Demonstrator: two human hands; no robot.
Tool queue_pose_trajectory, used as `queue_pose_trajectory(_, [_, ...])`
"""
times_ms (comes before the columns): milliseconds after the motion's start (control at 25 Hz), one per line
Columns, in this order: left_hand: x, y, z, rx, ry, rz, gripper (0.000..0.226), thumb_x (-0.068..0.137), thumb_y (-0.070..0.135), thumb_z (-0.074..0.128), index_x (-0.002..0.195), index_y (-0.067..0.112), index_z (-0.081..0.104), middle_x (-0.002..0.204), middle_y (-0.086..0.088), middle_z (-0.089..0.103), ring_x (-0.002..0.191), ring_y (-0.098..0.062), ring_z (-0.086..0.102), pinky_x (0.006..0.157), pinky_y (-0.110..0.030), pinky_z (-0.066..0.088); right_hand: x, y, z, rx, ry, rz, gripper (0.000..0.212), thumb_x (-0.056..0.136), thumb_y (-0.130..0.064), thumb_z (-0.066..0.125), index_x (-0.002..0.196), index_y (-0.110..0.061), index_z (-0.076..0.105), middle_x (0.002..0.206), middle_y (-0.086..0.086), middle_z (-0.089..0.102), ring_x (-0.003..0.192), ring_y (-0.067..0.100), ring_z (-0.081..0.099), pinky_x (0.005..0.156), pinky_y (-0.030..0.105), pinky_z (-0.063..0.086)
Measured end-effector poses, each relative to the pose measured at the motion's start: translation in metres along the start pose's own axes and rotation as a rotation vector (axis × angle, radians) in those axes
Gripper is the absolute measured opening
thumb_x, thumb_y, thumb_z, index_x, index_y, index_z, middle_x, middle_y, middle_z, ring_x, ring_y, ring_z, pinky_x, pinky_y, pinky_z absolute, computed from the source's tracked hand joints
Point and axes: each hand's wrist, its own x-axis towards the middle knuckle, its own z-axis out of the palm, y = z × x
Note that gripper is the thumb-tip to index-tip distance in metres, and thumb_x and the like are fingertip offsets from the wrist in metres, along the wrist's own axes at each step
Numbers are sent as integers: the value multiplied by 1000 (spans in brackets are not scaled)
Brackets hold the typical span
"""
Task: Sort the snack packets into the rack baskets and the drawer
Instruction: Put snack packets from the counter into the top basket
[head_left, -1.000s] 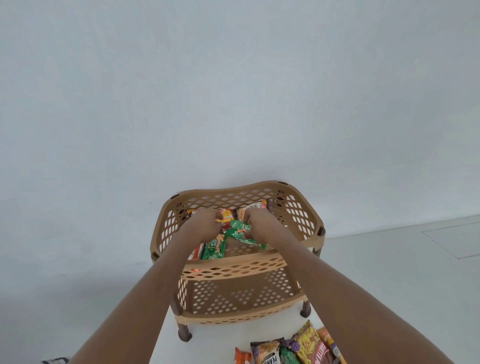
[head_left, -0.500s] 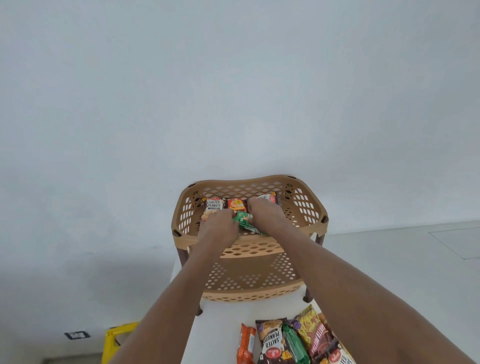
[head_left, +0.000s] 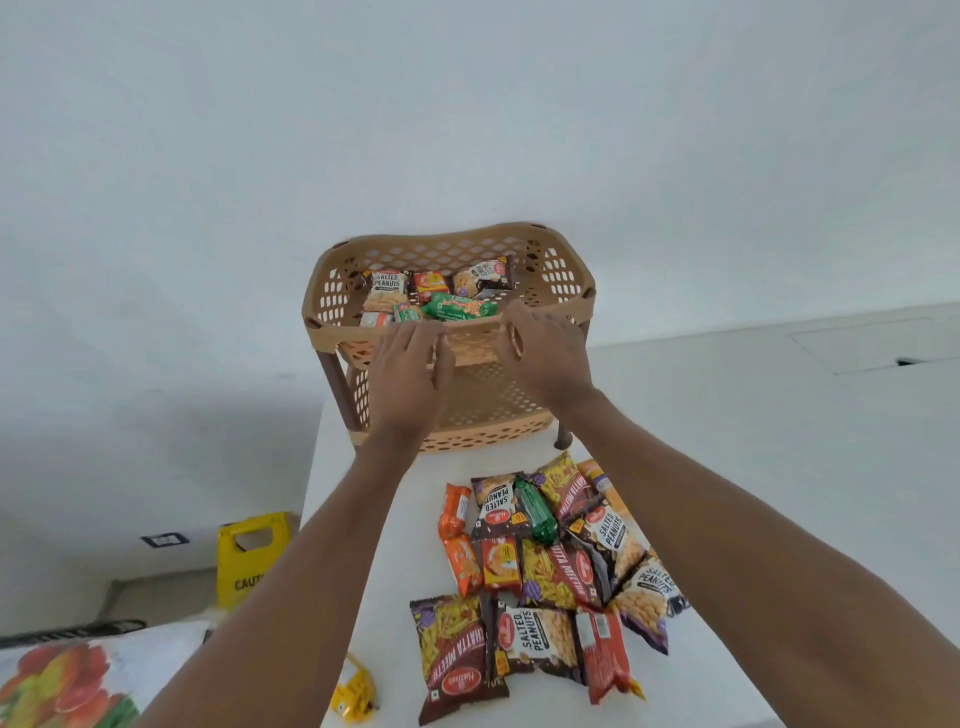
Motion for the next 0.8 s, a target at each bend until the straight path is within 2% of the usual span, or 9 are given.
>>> queue_pose_trajectory(120, [-62,-7,14,-51,-203,-128,9,103,19,56,108,17,63,101,-3,72,91,-23,66,72,-41,59,-64,21,10,-61,-117,58,5,95,-18,61,93,-14,59,59,-8,53,47,17,49,51,24,30])
queue_pose_trajectory(200, [-104,-14,20,-45,-322,-258,7,104,22,54,109,22,60,97,1,71,83,-22,67,65,-42,59,-106,32,17,-73,-237,106,7,94,-20,61,91,-14,58,54,-6,52,44,23,56,48,25,31])
queue_pose_trajectory(320, [-152,-21,23,-29,-454,-399,12,104,23,53,112,23,62,95,2,72,81,-21,67,67,-37,58,-160,40,25,-94,-437,152,10,99,-26,56,96,-17,59,56,-2,61,47,23,59,45,28,40])
queue_pose_trajectory(440, [-182,-25,23,-50,-617,-436,14,105,25,53,114,22,64,92,1,73,79,-21,66,65,-35,54,-199,34,31,-28,-636,69,14,101,-27,52,102,-17,62,64,-4,64,51,15,55,48,26,39])
queue_pose_trajectory(560, [-201,-30,24,-28,-704,-461,16,103,25,57,117,23,64,103,1,72,86,-19,66,70,-36,57,-218,17,37,75,-775,-37,12,98,-23,52,95,-18,63,75,-3,65,63,16,60,58,28,45])
queue_pose_trajectory(640, [-208,-32,24,13,-704,-557,19,100,29,59,119,24,61,110,2,70,94,-19,66,75,-37,58,-222,6,45,82,-786,-70,16,97,-23,54,104,-17,66,87,-1,67,74,19,63,66,31,49])
queue_pose_trajectory(720, [-213,-32,26,82,-759,-640,29,98,42,60,121,24,58,114,1,69,101,-22,67,81,-39,58,-221,-4,53,71,-775,-72,23,97,-25,55,114,-16,67,100,0,69,85,21,65,75,35,51])
queue_pose_trajectory(800, [-219,-29,31,179,-855,-654,46,95,54,57,126,20,56,121,-3,68,110,-26,65,92,-44,54,-219,-13,59,53,-767,-38,24,97,-25,54,115,-18,68,105,-1,69,92,20,66,83,36,54])
